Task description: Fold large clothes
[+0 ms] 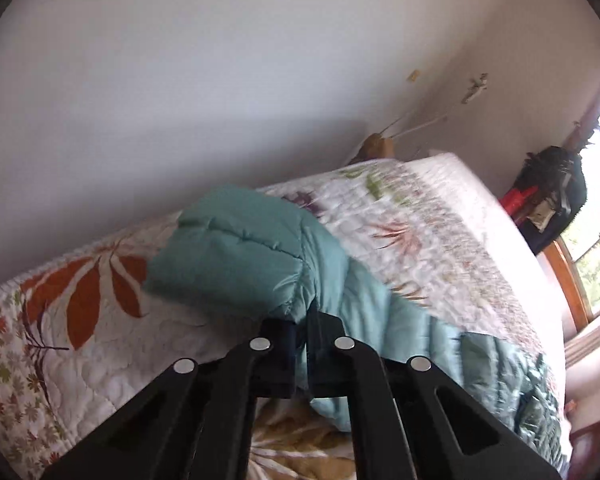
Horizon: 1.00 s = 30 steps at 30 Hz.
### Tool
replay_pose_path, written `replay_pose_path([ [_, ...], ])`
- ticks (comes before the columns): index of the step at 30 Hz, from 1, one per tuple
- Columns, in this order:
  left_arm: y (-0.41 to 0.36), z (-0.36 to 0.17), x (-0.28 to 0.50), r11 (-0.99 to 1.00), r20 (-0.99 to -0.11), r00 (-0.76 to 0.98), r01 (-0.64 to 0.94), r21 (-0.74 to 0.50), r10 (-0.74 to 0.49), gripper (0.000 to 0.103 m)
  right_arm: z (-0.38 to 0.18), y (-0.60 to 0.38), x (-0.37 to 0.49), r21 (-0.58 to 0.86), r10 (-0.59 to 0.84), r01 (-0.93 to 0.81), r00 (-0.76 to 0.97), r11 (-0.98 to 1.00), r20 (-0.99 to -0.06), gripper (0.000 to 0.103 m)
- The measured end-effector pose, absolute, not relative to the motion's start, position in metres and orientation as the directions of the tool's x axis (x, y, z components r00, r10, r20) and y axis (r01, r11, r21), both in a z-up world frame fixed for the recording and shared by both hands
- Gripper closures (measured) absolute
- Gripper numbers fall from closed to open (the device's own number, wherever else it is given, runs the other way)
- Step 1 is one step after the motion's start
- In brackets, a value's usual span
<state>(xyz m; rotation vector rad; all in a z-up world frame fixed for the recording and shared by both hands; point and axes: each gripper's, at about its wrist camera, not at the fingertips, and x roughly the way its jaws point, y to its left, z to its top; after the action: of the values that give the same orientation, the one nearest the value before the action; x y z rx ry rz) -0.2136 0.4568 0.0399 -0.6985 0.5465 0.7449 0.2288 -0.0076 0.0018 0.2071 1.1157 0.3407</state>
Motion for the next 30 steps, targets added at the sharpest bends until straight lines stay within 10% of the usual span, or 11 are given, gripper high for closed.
replay_pose_path([
  [13,0.303,0.119,-0.134,0.851,-0.518,0.821,-0.436,-0.293,0.242,0.1,0.029,-0.017,0.219,0.328,0.369,-0.17,0.457,0.929,-0.809,0.033],
  [30,0.118,0.063,-0.025,0.958,-0.584,0.809,-0.117,-0.261,-0.06,0.1,0.052,-0.04,0.212,0.334,0.36,-0.146,0.516,0.931,-0.777,0.033],
])
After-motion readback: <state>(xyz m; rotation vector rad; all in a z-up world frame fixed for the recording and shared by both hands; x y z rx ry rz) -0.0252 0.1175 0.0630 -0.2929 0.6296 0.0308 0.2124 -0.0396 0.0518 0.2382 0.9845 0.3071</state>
